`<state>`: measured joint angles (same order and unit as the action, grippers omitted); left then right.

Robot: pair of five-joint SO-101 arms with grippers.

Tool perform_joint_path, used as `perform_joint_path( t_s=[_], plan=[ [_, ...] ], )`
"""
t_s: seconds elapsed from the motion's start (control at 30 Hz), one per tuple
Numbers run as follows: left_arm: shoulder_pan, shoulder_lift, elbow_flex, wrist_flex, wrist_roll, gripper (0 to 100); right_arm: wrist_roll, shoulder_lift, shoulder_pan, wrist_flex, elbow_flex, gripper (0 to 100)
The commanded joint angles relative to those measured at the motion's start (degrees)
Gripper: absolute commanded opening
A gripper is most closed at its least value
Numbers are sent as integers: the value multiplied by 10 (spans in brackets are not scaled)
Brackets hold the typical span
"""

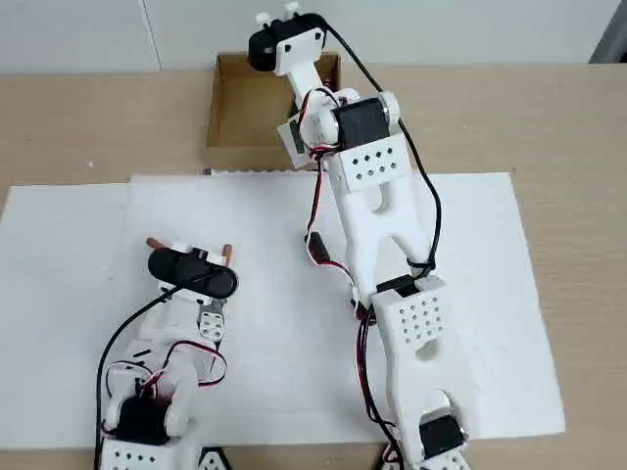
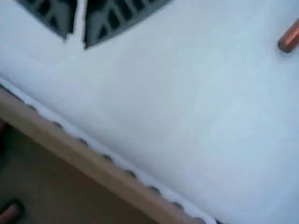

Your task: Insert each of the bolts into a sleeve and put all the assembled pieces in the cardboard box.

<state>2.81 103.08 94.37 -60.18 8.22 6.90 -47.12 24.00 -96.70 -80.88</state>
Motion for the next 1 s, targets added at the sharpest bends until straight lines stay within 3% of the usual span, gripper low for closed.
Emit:
perform_joint_path(
  t_s=[0.0,0.4,0.67,0.97],
  plan=[
    [-4,7,-2,19,-14,6,-8,55,-2,-5,30,4],
    [-31,7,0,36,-17,6,-110,247,0,8,413,9],
    [-31,7,0,36,-17,6,-127,247,24,13,505,170],
    [-31,7,0,36,-17,6,-127,210,42,56,562,177]
  ],
)
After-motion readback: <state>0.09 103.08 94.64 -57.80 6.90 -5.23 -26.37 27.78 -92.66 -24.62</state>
